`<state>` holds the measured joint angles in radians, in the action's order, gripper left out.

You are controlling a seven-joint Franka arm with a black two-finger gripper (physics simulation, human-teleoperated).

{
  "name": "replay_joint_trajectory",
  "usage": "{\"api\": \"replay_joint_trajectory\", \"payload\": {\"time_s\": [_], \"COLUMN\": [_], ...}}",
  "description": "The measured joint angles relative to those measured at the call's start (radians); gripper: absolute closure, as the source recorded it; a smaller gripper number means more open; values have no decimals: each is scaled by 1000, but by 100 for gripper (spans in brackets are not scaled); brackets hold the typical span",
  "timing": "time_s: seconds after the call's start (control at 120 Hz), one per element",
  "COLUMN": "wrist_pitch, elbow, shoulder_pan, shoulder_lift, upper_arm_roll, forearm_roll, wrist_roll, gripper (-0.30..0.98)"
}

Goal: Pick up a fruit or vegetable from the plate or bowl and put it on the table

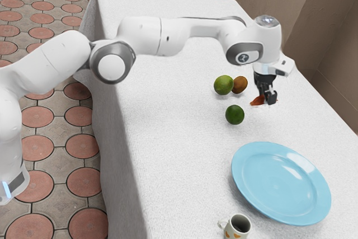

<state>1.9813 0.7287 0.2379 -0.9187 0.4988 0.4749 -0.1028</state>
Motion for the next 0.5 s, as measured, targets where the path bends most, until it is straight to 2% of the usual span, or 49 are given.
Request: {"api": "replay_joint_trajectory", "payload": {"time_s": [0.117,0.183,0.242,0.4,0.45,0.5], "wrist_pitch": [13,27,37,53,32,-14], "elbow": [-4,-2,-2,12,139,458], "shoulder_pan": [17,20,21,12,-12,-29], "shoulder_lift": [-14,-19,-23,-19,104,390], "upper_arm_roll": [-1,-2,-2,2,-3,-5], "forearm_roll": [5,-6,-16,-31,-55,-93], "wrist_roll": [15,24,33,54,62,53], "gripper": [53,34,22,7,5,4]}}
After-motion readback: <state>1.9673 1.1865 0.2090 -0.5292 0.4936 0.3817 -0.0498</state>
